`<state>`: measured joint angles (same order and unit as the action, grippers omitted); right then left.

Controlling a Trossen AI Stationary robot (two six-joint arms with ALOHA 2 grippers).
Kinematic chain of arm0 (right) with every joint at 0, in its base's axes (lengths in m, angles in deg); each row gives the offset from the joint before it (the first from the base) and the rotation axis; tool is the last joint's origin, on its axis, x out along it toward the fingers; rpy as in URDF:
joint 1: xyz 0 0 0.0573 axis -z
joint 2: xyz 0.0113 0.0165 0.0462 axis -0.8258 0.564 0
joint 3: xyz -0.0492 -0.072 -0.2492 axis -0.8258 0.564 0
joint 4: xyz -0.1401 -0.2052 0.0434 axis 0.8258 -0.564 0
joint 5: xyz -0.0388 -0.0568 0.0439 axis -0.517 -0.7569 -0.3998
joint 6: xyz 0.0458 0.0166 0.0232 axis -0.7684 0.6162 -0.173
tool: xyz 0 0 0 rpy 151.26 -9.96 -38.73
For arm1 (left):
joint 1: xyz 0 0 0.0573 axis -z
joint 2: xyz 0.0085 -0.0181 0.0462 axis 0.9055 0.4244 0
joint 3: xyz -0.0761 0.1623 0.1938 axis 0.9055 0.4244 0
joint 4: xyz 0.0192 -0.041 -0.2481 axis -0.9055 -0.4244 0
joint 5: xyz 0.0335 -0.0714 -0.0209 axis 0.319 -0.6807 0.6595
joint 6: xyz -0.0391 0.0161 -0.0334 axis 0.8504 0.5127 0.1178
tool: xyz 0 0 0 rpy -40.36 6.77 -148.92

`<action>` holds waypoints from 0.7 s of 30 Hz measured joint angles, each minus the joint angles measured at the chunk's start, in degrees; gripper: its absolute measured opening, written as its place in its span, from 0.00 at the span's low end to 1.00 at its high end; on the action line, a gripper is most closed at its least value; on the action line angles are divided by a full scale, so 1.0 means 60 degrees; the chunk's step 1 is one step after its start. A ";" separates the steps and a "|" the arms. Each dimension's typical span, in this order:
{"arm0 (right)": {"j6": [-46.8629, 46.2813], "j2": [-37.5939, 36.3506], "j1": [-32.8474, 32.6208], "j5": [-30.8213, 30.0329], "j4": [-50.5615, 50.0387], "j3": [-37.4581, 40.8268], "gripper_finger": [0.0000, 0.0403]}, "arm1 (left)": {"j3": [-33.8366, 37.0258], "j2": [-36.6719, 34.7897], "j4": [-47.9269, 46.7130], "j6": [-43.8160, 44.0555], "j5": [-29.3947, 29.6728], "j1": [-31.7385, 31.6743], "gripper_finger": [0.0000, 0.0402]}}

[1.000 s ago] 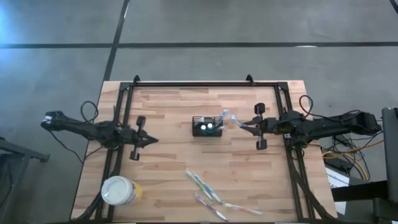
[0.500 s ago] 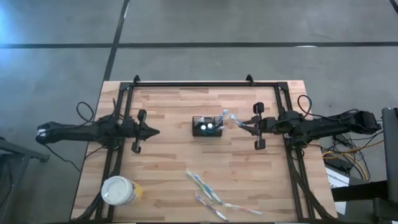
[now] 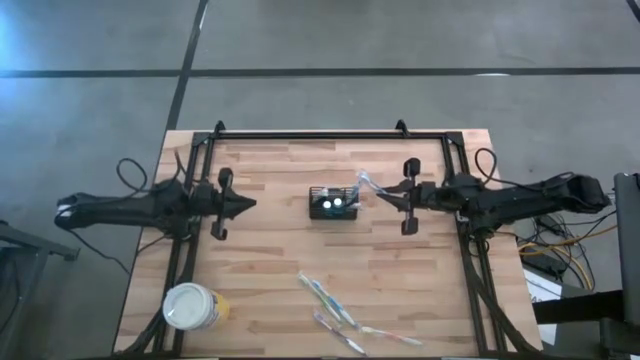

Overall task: Pick & Place toothbrushing station
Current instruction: Put the left blue toothbrush into the wire organizer

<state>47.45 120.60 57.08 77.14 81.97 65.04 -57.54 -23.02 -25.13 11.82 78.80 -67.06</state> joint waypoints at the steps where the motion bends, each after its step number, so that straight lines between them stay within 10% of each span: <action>1: 0.0002 0.0178 0.0000 0.0000 -0.0007 -0.0183 0.06 | -0.0146 0.0153 0.0011 -0.0142 0.0055 0.0000 0.03; 21: 0.0415 0.4535 0.0000 0.0076 -0.0824 -0.4913 0.06 | -0.3585 0.3352 0.0049 -0.1195 0.0279 0.0000 0.32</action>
<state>49.94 147.81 57.08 77.60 77.02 35.56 -79.05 -2.91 -24.83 4.65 80.48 -67.06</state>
